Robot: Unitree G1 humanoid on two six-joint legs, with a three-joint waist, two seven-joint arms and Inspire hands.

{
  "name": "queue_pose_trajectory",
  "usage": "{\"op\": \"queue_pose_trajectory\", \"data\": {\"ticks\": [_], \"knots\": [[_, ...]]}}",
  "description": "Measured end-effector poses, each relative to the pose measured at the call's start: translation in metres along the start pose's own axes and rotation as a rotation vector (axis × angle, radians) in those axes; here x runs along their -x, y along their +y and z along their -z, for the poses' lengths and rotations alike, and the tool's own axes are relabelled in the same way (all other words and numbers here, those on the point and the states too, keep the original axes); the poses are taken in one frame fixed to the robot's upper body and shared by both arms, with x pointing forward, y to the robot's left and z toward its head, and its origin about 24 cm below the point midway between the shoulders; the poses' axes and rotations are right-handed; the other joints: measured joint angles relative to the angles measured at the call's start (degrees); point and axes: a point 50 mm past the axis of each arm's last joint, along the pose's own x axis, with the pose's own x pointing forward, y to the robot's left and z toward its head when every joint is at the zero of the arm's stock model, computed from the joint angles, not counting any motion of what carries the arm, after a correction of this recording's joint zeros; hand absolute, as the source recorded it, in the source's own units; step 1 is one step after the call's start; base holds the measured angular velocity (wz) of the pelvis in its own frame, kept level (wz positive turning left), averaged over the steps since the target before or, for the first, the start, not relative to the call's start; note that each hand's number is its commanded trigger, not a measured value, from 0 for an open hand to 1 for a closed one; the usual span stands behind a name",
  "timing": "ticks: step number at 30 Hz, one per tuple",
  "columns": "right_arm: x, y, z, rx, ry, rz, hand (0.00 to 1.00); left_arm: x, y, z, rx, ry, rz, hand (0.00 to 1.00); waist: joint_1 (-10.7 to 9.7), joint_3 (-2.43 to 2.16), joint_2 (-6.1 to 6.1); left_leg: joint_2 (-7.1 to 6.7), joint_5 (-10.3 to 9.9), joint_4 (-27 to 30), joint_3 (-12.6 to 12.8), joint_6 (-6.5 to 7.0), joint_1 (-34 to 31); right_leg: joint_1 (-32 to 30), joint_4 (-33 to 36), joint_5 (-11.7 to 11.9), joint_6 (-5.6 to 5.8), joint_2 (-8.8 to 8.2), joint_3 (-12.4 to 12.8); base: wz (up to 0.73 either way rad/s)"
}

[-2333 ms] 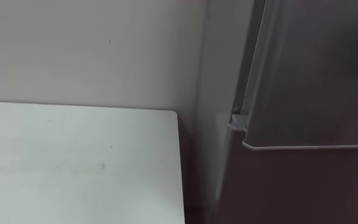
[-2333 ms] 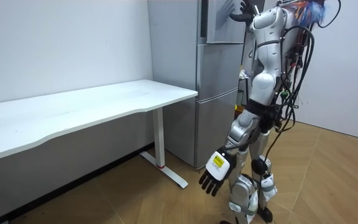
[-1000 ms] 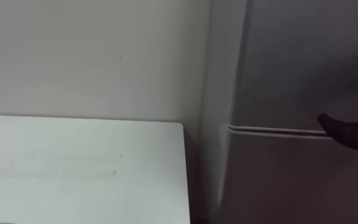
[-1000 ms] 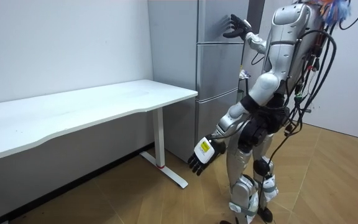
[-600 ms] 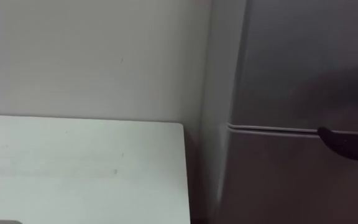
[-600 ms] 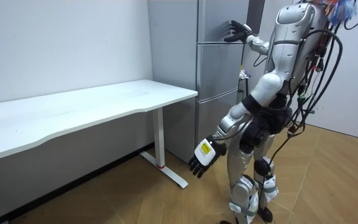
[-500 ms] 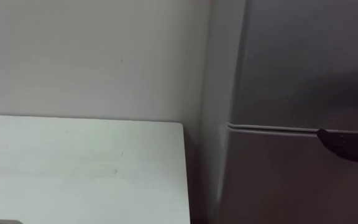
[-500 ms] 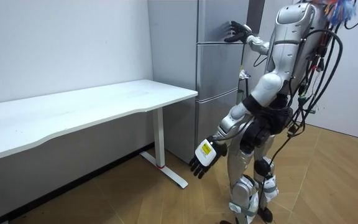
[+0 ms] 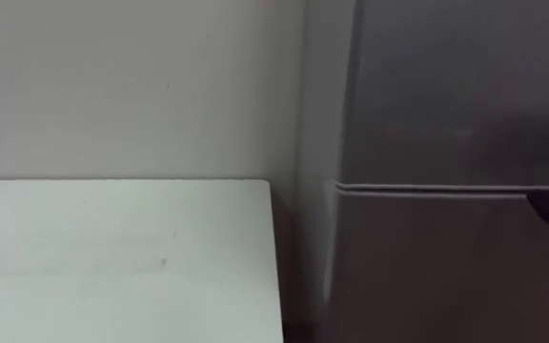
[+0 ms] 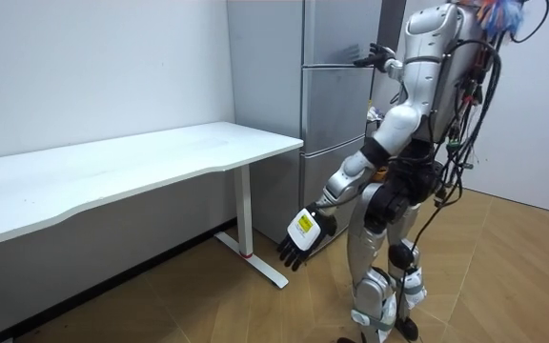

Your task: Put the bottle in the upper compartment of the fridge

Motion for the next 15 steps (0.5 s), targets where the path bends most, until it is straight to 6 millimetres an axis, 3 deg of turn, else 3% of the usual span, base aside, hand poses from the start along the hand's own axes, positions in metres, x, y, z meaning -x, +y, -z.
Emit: {"op": "queue_pose_trajectory", "data": {"ticks": [7,15], "knots": [[-0.007,-0.03,-0.011,-0.124,0.002,0.126,0.0,0.003,0.003,0.013,0.006,0.007,-0.01,0.0,-1.3,0.26,-0.44,-0.3,0.0,-1.1,0.2,0.01,0.9,0.1,-1.0,-0.1,0.17,-0.06,0.6,-0.03],[0.005,-0.072,0.005,-0.117,0.061,0.315,0.0,0.008,0.011,0.023,0.032,0.013,-0.04,0.0,-2.7,0.28,-0.35,-0.4,-0.1,-1.8,0.5,0.03,1.2,0.1,-1.1,-0.2,0.35,-0.09,0.9,-0.01]]}}
